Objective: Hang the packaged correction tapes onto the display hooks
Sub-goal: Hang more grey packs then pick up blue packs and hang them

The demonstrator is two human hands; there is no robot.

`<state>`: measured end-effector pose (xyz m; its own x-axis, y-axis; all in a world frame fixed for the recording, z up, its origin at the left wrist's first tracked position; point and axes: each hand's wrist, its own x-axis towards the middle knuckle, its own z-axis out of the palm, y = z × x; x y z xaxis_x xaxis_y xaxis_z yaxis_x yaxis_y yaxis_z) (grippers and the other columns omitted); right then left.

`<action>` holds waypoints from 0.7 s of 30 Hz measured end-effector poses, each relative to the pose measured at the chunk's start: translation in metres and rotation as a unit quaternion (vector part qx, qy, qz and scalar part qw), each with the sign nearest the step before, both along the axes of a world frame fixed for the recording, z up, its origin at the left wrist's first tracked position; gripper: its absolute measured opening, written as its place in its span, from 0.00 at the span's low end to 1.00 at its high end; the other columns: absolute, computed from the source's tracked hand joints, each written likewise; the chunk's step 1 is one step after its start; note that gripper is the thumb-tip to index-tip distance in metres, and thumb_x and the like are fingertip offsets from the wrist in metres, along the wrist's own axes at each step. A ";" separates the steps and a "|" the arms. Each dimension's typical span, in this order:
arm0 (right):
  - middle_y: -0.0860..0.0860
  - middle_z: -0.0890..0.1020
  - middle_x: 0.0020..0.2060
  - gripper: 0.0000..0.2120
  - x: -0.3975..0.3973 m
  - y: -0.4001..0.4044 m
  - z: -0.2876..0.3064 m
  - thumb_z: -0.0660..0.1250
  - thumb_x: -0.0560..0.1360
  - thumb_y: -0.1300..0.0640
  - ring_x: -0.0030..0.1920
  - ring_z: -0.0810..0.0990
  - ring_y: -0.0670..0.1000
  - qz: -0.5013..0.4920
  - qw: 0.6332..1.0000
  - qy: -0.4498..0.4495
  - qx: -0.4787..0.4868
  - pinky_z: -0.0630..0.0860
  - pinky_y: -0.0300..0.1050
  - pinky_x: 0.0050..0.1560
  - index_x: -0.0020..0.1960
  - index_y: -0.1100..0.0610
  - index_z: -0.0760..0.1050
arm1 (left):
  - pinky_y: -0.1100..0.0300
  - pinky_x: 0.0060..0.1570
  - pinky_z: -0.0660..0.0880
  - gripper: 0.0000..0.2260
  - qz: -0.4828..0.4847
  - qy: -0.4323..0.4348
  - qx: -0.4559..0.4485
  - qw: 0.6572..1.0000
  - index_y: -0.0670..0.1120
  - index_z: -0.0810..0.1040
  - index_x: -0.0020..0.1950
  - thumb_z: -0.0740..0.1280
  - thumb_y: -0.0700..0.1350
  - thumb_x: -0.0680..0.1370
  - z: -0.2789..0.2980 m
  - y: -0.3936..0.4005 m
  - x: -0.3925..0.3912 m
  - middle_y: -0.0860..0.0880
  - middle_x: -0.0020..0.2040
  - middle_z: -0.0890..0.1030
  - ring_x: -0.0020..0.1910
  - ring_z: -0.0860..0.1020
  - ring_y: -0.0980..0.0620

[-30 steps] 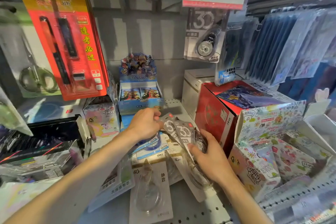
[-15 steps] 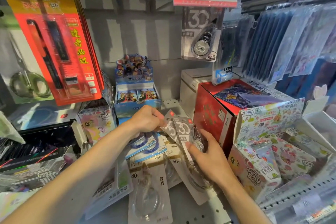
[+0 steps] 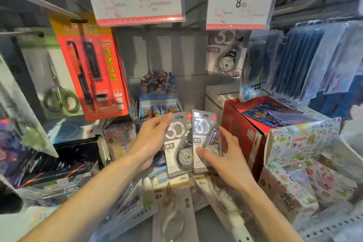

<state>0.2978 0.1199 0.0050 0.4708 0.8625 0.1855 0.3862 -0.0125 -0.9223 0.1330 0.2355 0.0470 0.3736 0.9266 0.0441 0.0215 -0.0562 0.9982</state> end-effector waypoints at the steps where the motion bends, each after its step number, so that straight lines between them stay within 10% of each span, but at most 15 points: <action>1: 0.40 0.71 0.66 0.37 -0.003 0.002 0.000 0.81 0.69 0.48 0.60 0.75 0.36 0.012 1.000 0.006 -0.004 0.68 0.33 0.61 0.70 0.37 0.63 | 0.51 0.54 0.82 0.15 -0.009 -0.007 -0.018 1.000 0.44 0.84 0.58 0.63 0.52 0.84 0.001 -0.004 -0.002 0.45 0.50 0.89 0.48 0.86 0.49; 7: 0.40 0.79 0.60 0.38 -0.018 0.012 -0.009 0.82 0.68 0.58 0.49 0.78 0.23 0.062 0.993 0.101 0.007 0.74 0.21 0.45 0.71 0.45 0.65 | 0.52 0.52 0.80 0.20 -0.024 -0.029 -0.081 0.996 0.41 0.85 0.55 0.71 0.57 0.77 -0.005 -0.017 -0.018 0.44 0.50 0.87 0.47 0.85 0.45; 11: 0.38 0.79 0.58 0.38 -0.026 0.010 -0.006 0.81 0.69 0.59 0.47 0.77 0.21 0.063 0.992 0.110 0.017 0.71 0.18 0.42 0.71 0.46 0.64 | 0.54 0.54 0.80 0.10 -0.042 -0.040 -0.093 0.994 0.42 0.83 0.59 0.71 0.42 0.79 -0.013 -0.020 -0.036 0.43 0.55 0.87 0.52 0.86 0.46; 17: 0.34 0.76 0.59 0.39 -0.043 -0.003 0.020 0.81 0.68 0.50 0.58 0.74 0.30 0.053 0.996 0.066 0.025 0.71 0.21 0.46 0.70 0.41 0.62 | 0.66 0.25 0.75 0.11 -0.044 -0.047 -0.019 0.998 0.46 0.81 0.61 0.66 0.37 0.81 0.002 -0.040 -0.060 0.47 0.44 0.88 0.30 0.83 0.56; 21: 0.26 0.71 0.54 0.38 -0.048 -0.023 0.053 0.81 0.68 0.47 0.48 0.71 0.16 0.052 0.998 0.019 0.029 0.69 0.18 0.44 0.69 0.38 0.60 | 0.62 0.40 0.79 0.12 -0.054 -0.066 0.020 0.996 0.50 0.81 0.63 0.68 0.39 0.81 0.021 -0.051 -0.068 0.49 0.51 0.89 0.46 0.87 0.53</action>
<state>0.2501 0.0973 0.0585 0.3870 0.8953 0.2207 0.3475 0.0802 -0.9343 0.0653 0.1842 0.0677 0.4585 0.8781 0.1365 -0.1186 -0.0917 0.9887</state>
